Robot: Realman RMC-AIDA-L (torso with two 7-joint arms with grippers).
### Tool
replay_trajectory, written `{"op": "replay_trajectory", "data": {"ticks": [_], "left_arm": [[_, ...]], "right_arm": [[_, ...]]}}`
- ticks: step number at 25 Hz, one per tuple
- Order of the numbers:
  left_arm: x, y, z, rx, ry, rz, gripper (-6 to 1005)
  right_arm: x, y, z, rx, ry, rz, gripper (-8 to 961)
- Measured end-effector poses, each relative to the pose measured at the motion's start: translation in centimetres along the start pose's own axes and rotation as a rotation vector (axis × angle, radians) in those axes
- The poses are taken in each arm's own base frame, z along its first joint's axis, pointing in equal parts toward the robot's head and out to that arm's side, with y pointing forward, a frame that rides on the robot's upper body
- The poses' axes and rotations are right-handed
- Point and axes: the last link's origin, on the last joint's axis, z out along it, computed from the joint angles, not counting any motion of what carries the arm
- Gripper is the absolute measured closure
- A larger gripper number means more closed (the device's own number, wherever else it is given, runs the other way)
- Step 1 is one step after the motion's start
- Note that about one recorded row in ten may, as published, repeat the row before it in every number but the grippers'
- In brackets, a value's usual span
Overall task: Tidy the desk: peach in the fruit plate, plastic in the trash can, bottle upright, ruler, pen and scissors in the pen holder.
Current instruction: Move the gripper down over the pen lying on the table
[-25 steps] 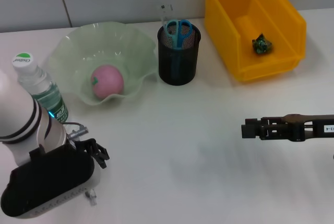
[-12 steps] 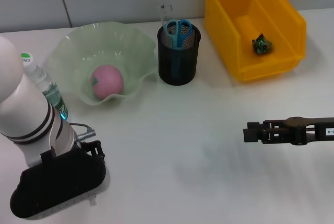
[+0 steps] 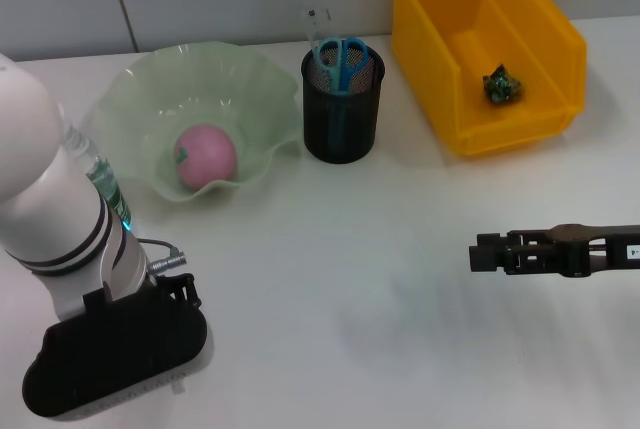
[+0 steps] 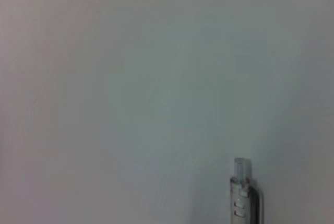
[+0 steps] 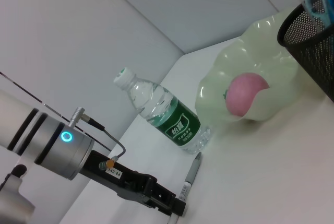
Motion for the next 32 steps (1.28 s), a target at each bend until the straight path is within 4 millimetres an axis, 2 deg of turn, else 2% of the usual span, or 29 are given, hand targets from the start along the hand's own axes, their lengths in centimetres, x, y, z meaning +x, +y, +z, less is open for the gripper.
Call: {"op": "replay_trajectory", "data": {"ticks": [8, 27, 32], "left_arm": [[-0.03, -0.23, 0.07, -0.006, -0.006, 0.015, 611], [-0.13, -0.44, 0.25, -0.039, 0.011, 0.025, 745], [-0.1, -0.6, 0.3, -0.039, 0.017, 0.025, 748]], "right_arm": [[0.09, -0.04, -0.05, 0.003, -0.001, 0.004, 205], [-0.27, -0.09, -0.24, 0.01, -0.013, -0.004, 206], [-0.36, -0.1, -0.32, 0.013, -0.016, -0.007, 207]]}}
